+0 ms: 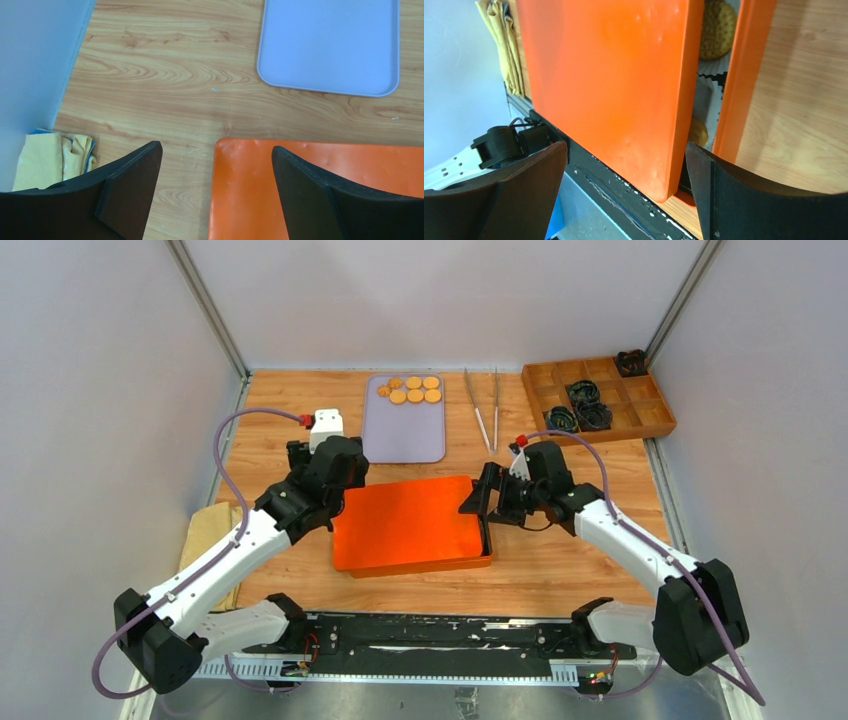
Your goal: Pack the cookies
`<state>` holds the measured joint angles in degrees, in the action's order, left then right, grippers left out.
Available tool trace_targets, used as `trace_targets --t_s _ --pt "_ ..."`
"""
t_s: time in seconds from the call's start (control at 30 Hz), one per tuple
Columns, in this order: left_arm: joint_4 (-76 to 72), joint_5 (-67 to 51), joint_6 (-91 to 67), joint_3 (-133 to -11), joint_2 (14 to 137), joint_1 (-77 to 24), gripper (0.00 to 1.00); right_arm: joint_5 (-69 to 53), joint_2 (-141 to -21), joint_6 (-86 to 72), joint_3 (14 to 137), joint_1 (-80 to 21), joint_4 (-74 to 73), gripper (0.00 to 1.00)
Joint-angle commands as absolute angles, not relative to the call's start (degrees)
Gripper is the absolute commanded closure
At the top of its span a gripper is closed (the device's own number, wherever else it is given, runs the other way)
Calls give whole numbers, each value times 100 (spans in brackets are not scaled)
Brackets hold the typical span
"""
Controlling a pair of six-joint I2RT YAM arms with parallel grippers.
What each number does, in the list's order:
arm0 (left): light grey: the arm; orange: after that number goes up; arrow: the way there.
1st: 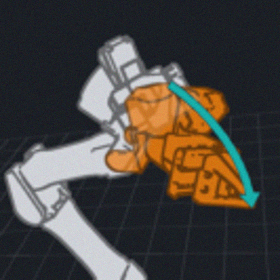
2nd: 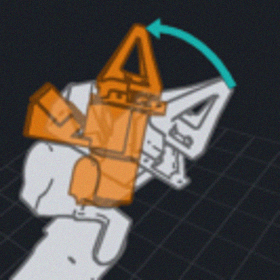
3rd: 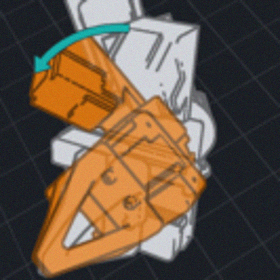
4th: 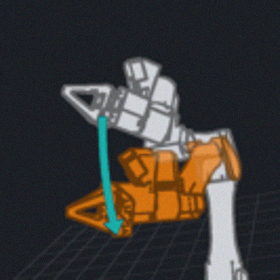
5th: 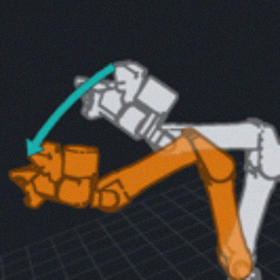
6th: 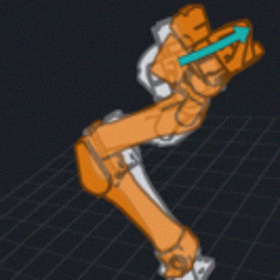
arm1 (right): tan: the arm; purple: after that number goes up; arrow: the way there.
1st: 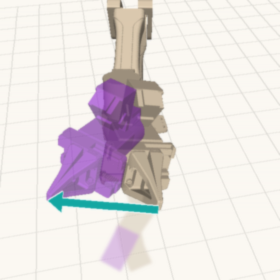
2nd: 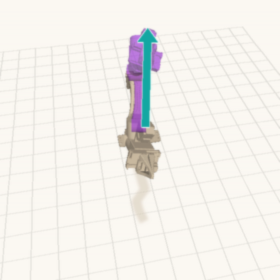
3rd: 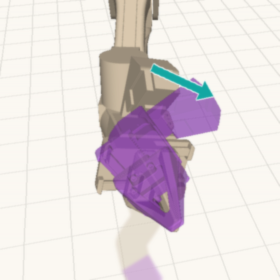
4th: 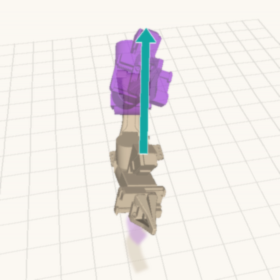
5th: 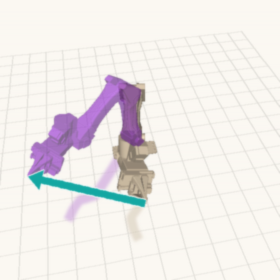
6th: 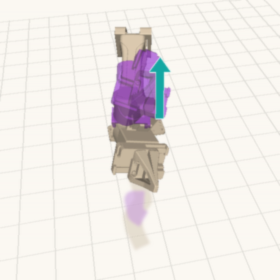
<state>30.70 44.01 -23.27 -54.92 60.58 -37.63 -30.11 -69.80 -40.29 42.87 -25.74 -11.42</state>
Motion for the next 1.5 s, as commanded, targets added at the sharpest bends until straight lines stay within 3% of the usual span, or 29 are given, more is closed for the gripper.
trace_targets --t_s 0.0,0.23,0.37,0.43,0.5,0.53,0.57,0.63,0.7,1.1,1.47 --pt "3290 4711 -2570 -5502 5982 -3755 11 -2416 -6848 -3746 4488 -2531 -1870 6" --pt "3864 4851 -3070 -5734 6195 -3577 13 -1782 -6670 -3611 4591 -2536 -2200 12" --pt "3962 4630 -3335 -5494 6126 -3383 23 -1107 -6511 -3423 4816 -2531 -2613 20" --pt "4019 4482 -3475 -5354 6123 -3334 37 -662 -6442 -3313 4922 -2531 -2828 35" --pt "4110 4357 -3599 -5239 6191 -3325 57 -286 -6401 -3216 5013 -2531 -2946 71" --pt "4139 4293 -3668 -5184 6251 -3325 68 -109 -6393 -3175 5055 -2531 -2993 84" --pt "4168 4219 -3723 -5128 6315 -3321 76 71 -6396 -3142 5090 -2531 -3024 92" --pt "4229 4062 -3859 -5050 6434 -3320 92 323 -6446 -3064 5149 -2532 -3080 100" --pt "4350 3980 -3994 -5003 6533 -3317 100 419 -6553 -3016 5192 -2516 -3115 100" --pt "4868 3515 -4588 -4213 6473 -3129 100 88 -7853 -2933 5008 -2505 -2870 100" --pt "3313 2481 -4292 -2952 5348 -3129 100 -454 -8101 -2790 4626 -2385 -2276 100"
